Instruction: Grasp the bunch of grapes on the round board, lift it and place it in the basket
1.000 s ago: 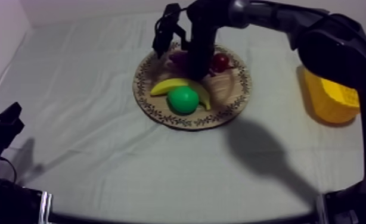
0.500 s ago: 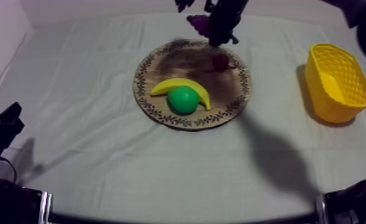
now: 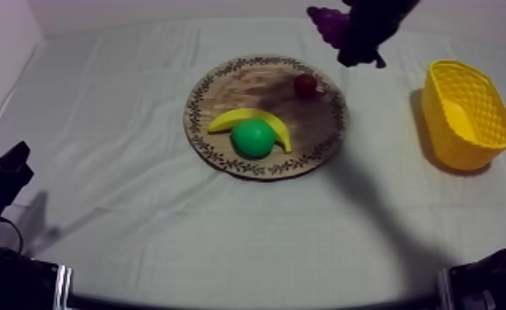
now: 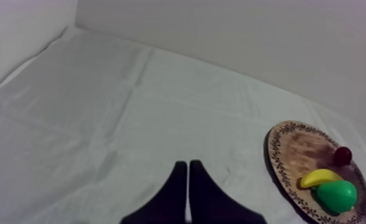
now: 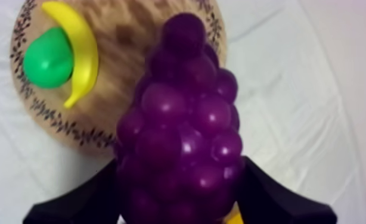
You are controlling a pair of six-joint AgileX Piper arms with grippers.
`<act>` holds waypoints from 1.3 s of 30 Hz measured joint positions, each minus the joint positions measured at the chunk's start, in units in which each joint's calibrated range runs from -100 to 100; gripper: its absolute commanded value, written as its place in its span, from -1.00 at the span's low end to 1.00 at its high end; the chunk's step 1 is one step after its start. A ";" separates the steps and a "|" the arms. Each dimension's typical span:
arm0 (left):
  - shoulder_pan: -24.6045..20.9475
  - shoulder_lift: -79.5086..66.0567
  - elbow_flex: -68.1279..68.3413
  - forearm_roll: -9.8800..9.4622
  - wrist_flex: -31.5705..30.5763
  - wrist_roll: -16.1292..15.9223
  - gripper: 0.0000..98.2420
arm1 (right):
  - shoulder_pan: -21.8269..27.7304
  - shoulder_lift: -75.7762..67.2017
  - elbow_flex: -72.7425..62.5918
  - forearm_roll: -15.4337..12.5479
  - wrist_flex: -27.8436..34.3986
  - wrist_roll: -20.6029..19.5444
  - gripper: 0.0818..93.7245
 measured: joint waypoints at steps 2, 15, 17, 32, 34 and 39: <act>0.00 0.00 0.00 0.00 0.00 0.00 -1.00 | 0.32 -3.70 3.59 -0.39 0.71 -0.86 0.04; 0.00 0.00 0.00 0.00 0.00 0.00 -1.00 | 10.03 -17.32 9.48 -1.28 6.04 -0.44 0.03; 0.00 0.00 0.00 0.00 0.00 0.00 -1.00 | 12.63 -17.85 9.11 -1.42 6.04 0.36 0.03; 0.00 0.00 0.00 0.00 0.00 0.00 -1.00 | 31.05 -16.15 11.59 -4.56 -0.80 5.82 -0.04; 0.00 0.00 0.00 0.00 0.00 0.00 -1.00 | 31.43 -14.73 12.19 -4.45 -2.68 4.83 -0.05; 0.00 0.00 0.00 0.00 0.00 0.00 -1.00 | 31.43 -10.94 12.67 -3.57 -6.71 2.44 -0.04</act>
